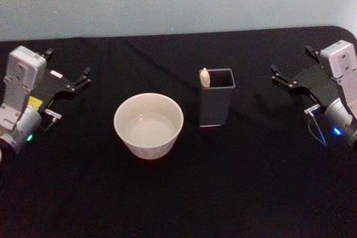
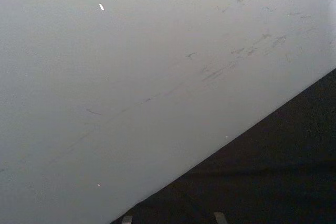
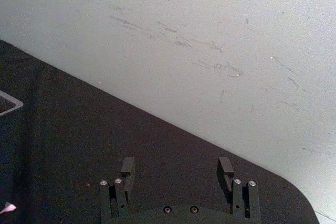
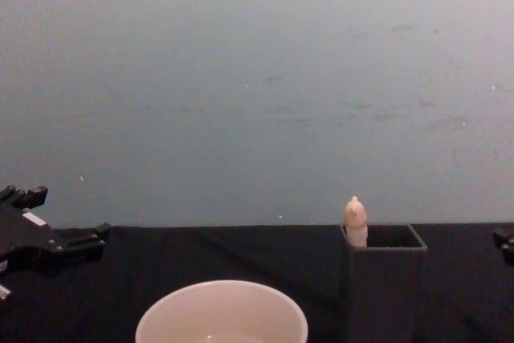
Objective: Pick up the stirring spoon with one hand, stir inside the cup, then place it back in its original position.
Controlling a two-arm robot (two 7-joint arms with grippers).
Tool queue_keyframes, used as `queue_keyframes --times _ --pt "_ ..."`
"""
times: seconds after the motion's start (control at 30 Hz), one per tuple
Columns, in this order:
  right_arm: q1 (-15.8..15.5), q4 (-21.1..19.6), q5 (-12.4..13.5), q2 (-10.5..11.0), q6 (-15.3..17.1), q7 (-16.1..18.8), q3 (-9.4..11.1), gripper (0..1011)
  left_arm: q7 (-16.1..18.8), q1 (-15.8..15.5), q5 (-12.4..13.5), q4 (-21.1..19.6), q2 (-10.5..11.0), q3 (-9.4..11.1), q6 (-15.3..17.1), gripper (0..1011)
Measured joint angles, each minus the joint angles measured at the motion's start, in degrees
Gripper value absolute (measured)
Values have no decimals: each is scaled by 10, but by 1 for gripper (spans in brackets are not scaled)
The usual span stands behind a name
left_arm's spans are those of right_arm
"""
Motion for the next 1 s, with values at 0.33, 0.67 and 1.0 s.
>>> queue_keyframes --times 0.33,0.67,1.0 --pt "0 0 0 0 0 0 0 1000 0 0 0 0 0 0 0 1001" --pt "0 0 0 0 0 0 0 1000 0 0 0 0 0 0 0 1001" --pt "0 0 0 0 0 0 0 1000 0 0 0 0 0 0 0 1002"
